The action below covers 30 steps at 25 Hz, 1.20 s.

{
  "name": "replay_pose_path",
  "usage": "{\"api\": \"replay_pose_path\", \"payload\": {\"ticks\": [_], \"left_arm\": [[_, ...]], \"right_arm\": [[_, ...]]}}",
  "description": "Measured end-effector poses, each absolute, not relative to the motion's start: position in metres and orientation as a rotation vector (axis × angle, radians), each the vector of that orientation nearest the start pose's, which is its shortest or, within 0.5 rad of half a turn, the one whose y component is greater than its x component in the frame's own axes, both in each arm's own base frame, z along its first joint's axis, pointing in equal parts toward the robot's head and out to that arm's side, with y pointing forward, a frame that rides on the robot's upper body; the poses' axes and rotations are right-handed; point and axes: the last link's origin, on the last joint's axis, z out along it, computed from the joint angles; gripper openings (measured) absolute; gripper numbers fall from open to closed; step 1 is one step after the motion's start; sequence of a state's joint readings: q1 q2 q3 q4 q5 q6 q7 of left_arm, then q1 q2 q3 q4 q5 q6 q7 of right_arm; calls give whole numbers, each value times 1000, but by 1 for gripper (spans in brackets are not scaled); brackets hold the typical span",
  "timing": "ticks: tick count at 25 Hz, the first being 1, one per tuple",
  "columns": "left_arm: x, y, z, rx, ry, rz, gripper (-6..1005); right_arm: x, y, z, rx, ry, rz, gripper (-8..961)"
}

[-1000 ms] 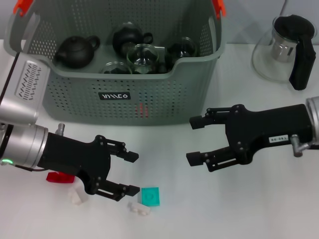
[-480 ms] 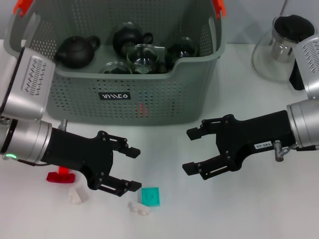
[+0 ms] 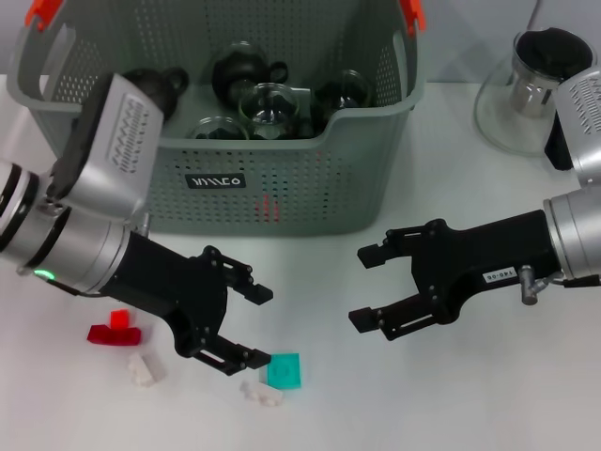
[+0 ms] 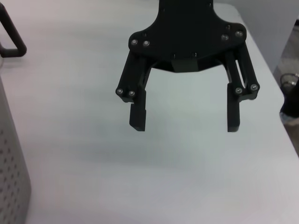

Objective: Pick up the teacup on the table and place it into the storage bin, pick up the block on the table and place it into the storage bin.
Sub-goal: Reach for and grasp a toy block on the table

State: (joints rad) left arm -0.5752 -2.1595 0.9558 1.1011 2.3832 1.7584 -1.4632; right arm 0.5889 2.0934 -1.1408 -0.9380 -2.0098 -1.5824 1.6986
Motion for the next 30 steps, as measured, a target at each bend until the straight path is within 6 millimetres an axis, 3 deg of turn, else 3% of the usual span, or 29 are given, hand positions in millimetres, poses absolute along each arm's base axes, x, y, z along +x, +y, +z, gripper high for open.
{"api": "replay_pose_path", "payload": {"ticks": [11,30], "left_arm": [[-187,315,-23,-3179,54,246,753],[-178,318,-60,-3180,68,305,752]], "right_arm": [[180,337,-29,-3108,433,350,927],[179,337,-25,-3116,467,344,927]]}}
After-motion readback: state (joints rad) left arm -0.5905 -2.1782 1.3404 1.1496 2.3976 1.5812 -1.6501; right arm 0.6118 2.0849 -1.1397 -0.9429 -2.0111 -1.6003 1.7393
